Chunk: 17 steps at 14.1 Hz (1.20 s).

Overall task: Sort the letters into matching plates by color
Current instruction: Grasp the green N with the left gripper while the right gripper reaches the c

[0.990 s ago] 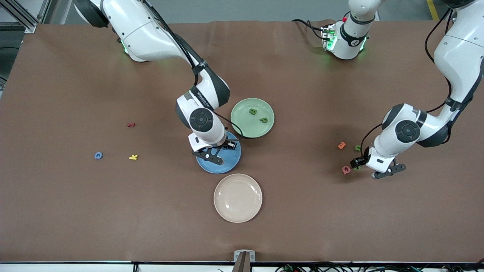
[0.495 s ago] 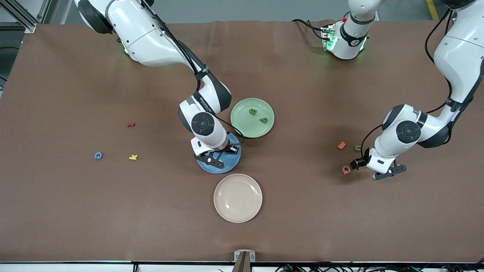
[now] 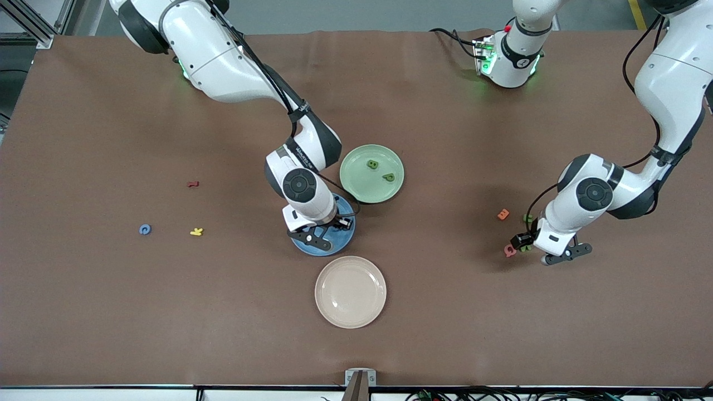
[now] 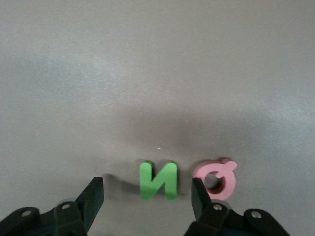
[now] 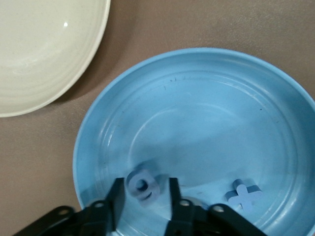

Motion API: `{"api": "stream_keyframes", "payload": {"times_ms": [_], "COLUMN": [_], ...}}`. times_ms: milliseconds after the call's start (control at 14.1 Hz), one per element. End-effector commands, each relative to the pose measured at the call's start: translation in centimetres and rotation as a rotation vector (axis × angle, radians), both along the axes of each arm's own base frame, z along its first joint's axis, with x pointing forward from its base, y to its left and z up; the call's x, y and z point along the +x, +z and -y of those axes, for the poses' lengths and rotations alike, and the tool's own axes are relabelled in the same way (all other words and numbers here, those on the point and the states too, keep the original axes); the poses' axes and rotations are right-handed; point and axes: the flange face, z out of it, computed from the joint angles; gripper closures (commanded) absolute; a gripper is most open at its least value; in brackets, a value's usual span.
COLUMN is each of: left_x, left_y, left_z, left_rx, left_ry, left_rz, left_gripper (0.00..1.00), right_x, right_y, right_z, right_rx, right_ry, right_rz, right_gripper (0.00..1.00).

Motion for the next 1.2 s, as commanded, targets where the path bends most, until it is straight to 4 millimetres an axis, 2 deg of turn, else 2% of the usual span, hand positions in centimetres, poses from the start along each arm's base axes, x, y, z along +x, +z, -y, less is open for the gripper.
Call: {"api": "stream_keyframes", "payload": {"times_ms": [0,71,212,283,424,566,636,778,919,1131], "left_x": [0.4,0.3,0.3,0.3,0.3,0.2,0.2,0.2,0.1,0.1], "left_y": [-0.1,-0.1,-0.1,0.0,0.0,-0.1,-0.1,-0.1,-0.3,-0.4], "left_z": [-0.2,-0.2,-0.8,-0.8,-0.9,-0.9,-0.9,-0.9,-0.9,-0.8], "left_rx": [0.007,0.007,0.010,0.012,0.013,0.014,0.014,0.014,0.011,0.010], "left_ry": [-0.009,-0.014,-0.013,-0.013,-0.012,-0.015,-0.014,-0.015,-0.014,-0.016], "left_rz": [0.016,0.015,0.015,0.015,0.015,0.013,0.012,0.012,0.009,0.008], "left_gripper": [0.19,0.19,0.19,0.19,0.19,0.19,0.19,0.19,0.19,0.19], "right_x": [0.4,0.2,-0.4,-0.7,-0.8,-1.6,-1.9,-2.5,-2.6,-2.3], "right_y": [1.9,2.7,8.0,11.3,17.2,21.0,22.2,23.3,23.4,22.8], "right_z": [-0.4,-0.3,1.5,3.1,7.7,13.3,16.8,23.4,30.8,40.4], "right_rx": [0.001,-0.015,-0.070,-0.089,-0.108,-0.098,-0.086,-0.067,-0.041,-0.024], "right_ry": [0.001,0.006,0.042,0.090,0.123,0.182,0.212,0.269,0.328,0.392], "right_rz": [0.017,-0.005,-0.085,-0.118,-0.164,-0.169,-0.165,-0.166,-0.167,-0.161], "right_gripper": [0.11,0.00,0.00,0.00,0.00,0.00,0.00,0.00,0.00,0.00]}}
